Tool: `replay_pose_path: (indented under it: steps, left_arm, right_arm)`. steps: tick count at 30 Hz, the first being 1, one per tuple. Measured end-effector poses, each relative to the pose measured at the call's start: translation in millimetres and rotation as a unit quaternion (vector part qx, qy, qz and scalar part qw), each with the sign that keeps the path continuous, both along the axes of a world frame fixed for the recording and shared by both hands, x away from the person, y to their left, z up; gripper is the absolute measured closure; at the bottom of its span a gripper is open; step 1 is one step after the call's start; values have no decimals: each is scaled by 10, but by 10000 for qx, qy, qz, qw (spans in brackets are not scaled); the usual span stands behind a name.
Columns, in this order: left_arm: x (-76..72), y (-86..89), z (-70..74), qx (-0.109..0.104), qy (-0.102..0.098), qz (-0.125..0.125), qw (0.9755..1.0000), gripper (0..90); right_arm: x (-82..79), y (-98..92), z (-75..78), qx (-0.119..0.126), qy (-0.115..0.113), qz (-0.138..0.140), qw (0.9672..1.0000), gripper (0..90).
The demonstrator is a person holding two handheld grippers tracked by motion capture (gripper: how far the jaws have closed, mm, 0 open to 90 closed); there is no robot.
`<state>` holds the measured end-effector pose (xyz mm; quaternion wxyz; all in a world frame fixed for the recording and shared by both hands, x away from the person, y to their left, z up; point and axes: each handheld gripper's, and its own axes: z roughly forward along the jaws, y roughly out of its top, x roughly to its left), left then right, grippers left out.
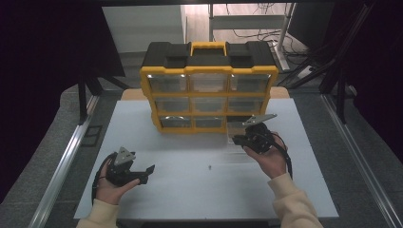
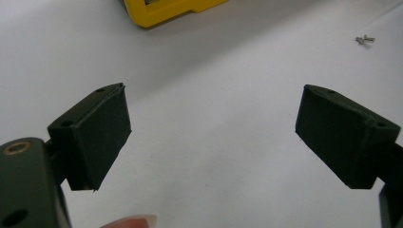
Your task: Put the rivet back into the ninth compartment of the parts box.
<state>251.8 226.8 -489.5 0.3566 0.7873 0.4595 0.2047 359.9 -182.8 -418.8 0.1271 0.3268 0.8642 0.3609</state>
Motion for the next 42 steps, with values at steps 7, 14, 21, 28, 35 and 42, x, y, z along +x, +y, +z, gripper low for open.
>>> replay_pose_path:
  steps: [7, 14, 21, 28, 35, 42]
  left_arm:
    - [1, 11, -4, -17, 9, 15, 10000, 118]
    - [9, 23, -6, -12, 16, 38, 10000, 118]
    - [10, 27, -10, -21, 22, 37, 10000, 118]
    - [7, 25, -5, -25, 15, 31, 10000, 118]
    - [7, 31, -5, -24, 12, 34, 10000, 117]
    - [5, 28, -3, -26, 2, 35, 10000, 118]
  right_arm:
    - [24, -30, 7, 26, -20, -109, 9999, 833]
    - [110, -106, 9, -34, -73, -280, 9996, 833]
    - [146, -97, -14, -56, -60, -325, 9994, 833]
    - [186, -118, -18, -109, -92, -413, 9990, 833]
    - [217, -166, 0, -55, -116, -501, 9987, 833]
    - [253, -225, 17, -67, -169, -630, 9978, 833]
